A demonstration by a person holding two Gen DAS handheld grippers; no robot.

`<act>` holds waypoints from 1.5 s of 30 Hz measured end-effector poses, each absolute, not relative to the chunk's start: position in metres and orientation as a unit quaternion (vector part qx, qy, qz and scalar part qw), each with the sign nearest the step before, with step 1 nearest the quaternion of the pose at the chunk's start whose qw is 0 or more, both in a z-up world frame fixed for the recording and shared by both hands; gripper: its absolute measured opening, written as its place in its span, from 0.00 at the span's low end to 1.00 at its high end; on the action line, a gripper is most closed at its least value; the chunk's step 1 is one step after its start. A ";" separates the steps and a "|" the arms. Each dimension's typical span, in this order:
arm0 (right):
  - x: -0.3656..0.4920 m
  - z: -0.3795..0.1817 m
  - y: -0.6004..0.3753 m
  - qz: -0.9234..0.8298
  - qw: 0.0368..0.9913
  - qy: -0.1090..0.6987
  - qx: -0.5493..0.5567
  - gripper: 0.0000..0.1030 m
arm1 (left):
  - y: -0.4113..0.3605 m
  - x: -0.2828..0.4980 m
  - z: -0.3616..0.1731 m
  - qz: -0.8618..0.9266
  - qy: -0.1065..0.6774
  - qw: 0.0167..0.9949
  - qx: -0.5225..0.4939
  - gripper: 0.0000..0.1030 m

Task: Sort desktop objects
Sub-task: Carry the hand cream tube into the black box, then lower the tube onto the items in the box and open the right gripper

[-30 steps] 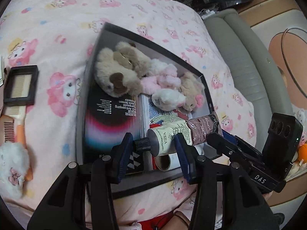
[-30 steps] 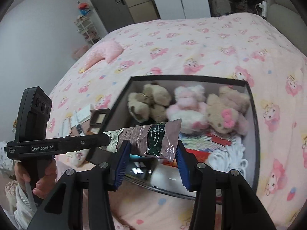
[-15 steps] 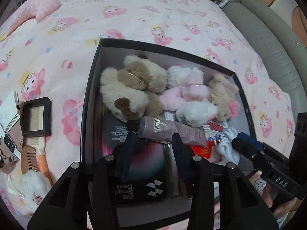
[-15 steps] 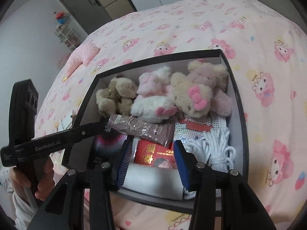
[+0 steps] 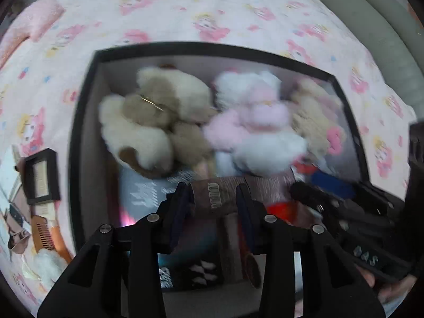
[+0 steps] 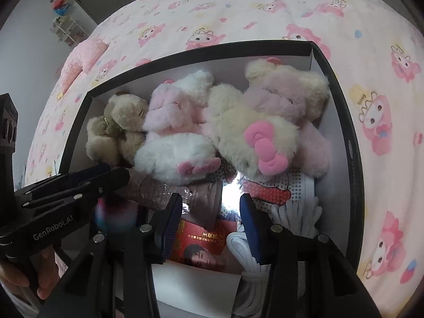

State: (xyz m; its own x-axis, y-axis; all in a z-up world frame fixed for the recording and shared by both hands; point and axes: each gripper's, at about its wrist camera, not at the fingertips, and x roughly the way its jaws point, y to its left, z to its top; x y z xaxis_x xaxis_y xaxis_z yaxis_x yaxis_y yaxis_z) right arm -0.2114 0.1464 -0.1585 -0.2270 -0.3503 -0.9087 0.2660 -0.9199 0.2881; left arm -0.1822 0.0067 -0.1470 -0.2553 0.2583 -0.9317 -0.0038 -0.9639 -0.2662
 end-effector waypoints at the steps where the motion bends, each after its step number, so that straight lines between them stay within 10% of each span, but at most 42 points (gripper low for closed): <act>1: -0.209 -0.156 0.148 -0.785 0.197 -0.037 0.587 0.41 | 0.007 -0.181 -0.145 0.787 -0.112 0.098 -0.599 0.36; 24: -0.202 -0.121 0.165 -0.782 0.178 -0.048 0.595 0.43 | 0.011 -0.156 -0.146 0.786 -0.132 0.124 -0.591 0.39; 37: -0.232 -0.162 0.108 -0.765 0.213 0.119 0.596 0.44 | -0.006 -0.139 -0.162 0.772 -0.131 0.142 -0.606 0.46; 45: -0.215 -0.159 0.153 -0.763 0.208 0.036 0.611 0.44 | -0.018 -0.140 -0.164 0.778 -0.152 0.139 -0.594 0.41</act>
